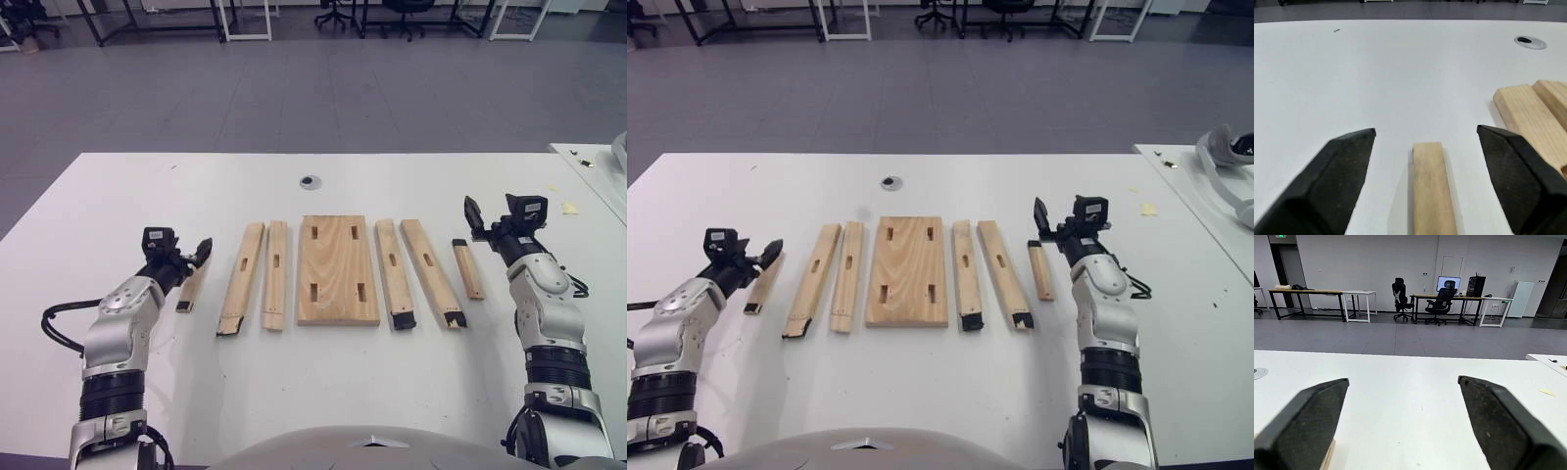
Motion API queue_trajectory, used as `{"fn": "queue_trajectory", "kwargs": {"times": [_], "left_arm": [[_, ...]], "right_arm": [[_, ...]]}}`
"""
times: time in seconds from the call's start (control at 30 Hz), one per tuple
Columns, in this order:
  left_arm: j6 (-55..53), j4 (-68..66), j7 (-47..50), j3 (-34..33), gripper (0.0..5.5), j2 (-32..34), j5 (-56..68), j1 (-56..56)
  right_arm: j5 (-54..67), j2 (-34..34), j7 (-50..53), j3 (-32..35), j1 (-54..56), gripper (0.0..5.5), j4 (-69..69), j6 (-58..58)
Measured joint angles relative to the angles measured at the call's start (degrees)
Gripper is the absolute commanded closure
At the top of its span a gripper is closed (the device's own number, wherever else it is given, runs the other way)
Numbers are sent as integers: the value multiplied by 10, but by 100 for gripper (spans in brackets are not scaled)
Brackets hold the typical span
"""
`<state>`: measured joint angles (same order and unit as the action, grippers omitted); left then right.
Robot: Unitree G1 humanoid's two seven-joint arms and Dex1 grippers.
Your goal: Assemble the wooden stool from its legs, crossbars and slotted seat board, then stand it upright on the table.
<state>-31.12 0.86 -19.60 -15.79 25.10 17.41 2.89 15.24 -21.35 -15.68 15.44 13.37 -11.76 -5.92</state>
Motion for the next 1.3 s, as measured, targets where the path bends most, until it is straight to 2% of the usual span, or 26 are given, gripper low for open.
{"fn": "queue_trajectory", "kwargs": {"times": [0.17, 0.4, 0.6, 0.73, 0.9, 1.03, 1.2, 1.3], "left_arm": [[-62, 20, -7, 15, 308, 4, 0, -35], [-72, 24, -6, 22, 418, 22, -14, -38], [-21, 21, -23, 34, 422, 27, -22, -20], [62, 89, -63, 49, 422, -21, 30, 108], [91, 112, -98, 157, 422, -74, 32, 182], [110, 129, -116, 199, 422, -86, 23, 201], [117, 130, -122, 211, 422, -87, 20, 204], [121, 130, -123, 212, 422, -85, 9, 204]], "right_arm": [[-4, 0, 0, -1, 0, 129, -1, 0], [-11, 5, 0, -1, 0, 129, -7, 1], [2, 20, -1, -3, 4, 129, -2, -12], [176, 110, -14, -19, 82, 129, 108, -148], [417, 224, 44, -9, 177, 129, 160, -297], [485, 242, 97, 1, 193, 129, 166, -343], [540, 241, 128, 3, 187, 219, 171, -385], [542, 232, 128, -11, 176, 293, 174, -402]]}}
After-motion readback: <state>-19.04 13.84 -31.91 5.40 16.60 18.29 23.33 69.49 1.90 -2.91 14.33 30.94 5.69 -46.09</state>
